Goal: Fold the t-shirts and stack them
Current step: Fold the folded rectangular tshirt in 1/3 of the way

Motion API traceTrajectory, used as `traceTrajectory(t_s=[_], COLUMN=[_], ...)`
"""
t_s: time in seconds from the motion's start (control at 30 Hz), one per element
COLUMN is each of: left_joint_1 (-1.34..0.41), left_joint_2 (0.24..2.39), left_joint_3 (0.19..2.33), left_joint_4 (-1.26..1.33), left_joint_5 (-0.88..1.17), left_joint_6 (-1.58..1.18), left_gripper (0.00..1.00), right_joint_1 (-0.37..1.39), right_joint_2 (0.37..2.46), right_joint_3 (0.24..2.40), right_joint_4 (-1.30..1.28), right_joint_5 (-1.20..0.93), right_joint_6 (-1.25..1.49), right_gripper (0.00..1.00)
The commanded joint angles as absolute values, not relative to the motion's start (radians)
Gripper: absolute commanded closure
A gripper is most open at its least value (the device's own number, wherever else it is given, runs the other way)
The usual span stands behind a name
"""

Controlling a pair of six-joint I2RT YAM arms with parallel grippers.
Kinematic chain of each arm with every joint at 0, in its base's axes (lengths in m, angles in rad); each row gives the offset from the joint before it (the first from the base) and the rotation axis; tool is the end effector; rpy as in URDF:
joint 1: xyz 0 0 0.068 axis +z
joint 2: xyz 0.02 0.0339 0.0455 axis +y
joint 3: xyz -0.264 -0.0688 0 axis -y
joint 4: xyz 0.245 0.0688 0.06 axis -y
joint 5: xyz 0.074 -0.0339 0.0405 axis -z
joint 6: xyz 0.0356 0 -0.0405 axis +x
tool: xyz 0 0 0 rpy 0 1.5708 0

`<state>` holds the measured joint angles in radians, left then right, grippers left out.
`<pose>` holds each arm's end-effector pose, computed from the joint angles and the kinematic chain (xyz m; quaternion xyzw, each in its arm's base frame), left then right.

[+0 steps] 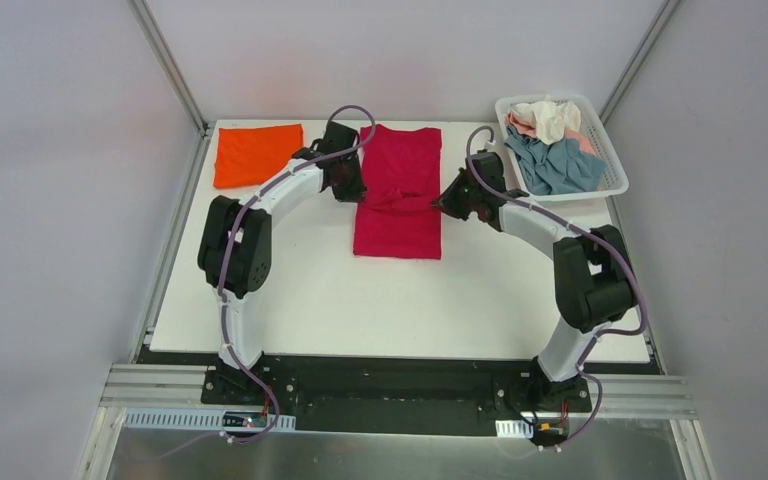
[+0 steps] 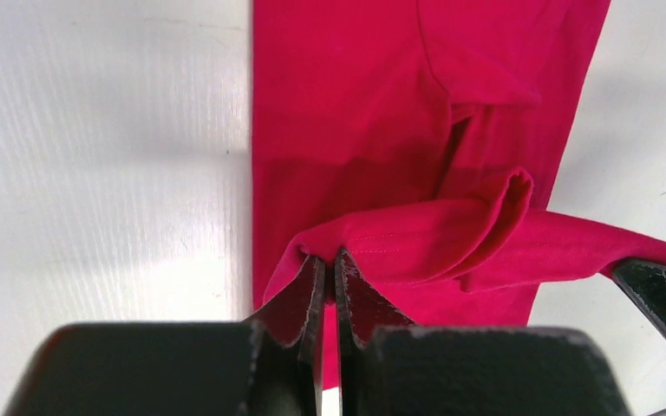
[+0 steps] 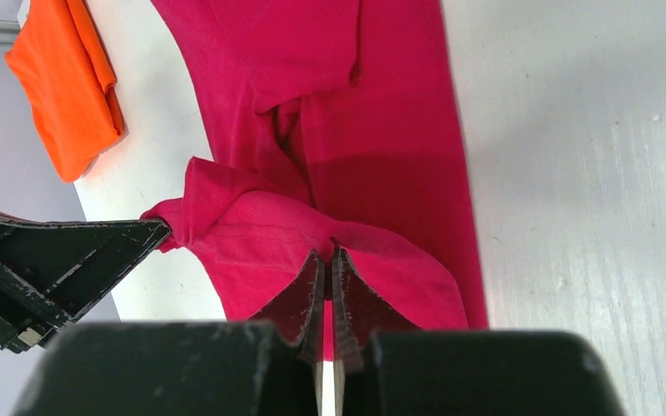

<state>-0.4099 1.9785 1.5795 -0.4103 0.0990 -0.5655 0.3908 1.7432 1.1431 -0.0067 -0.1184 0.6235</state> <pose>0.4106 -0.1823 0.2368 -0.0537 0.9259 -0.2145 0.3064 0.3601 0.1529 0.2224 0.0754 0.8817 0.2706 0.3790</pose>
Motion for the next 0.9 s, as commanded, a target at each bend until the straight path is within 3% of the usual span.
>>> traceTrajectory(t_s=[0.0, 0.3, 0.43, 0.5, 0.53, 0.6, 0.67, 0.77, 0.87], left_joint_1=[-0.399, -0.386, -0.379, -0.375, -0.374, -0.373, -0.373, -0.373, -0.373], left_joint_2=[2.025, 2.099, 2.097, 2.083, 2.074, 2.043, 2.001, 1.922, 1.832], left_joint_3=[1.643, 1.698, 1.702, 1.701, 1.7, 1.691, 1.666, 1.6, 1.499], left_joint_4=[-0.442, -0.468, -0.48, -0.489, -0.491, -0.495, -0.495, -0.495, -0.494], left_joint_5=[0.148, 0.152, 0.118, 0.112, 0.109, 0.102, 0.096, 0.077, 0.048], left_joint_6=[-0.555, -0.559, -0.567, -0.568, -0.568, -0.567, -0.571, -0.588, -0.612], left_gripper=[0.99, 0.96, 0.86, 0.69, 0.51, 0.29, 0.05, 0.01, 0.01], right_joint_1=[0.375, 0.364, 0.358, 0.352, 0.352, 0.35, 0.351, 0.357, 0.378], right_joint_2=[1.771, 1.821, 1.855, 1.87, 1.872, 1.858, 1.824, 1.754, 1.701], right_joint_3=[1.196, 1.203, 1.247, 1.277, 1.288, 1.3, 1.286, 1.23, 1.166], right_joint_4=[0.046, 0.06, 0.031, 0.009, 0.006, -0.028, -0.039, -0.041, -0.037], right_joint_5=[-0.134, -0.105, -0.121, -0.135, -0.133, -0.125, -0.118, -0.127, -0.183], right_joint_6=[0.617, 0.644, 0.637, 0.63, 0.628, 0.618, 0.612, 0.606, 0.583], right_gripper=[1.0, 1.0, 0.93, 0.82, 0.72, 0.45, 0.28, 0.09, 0.04])
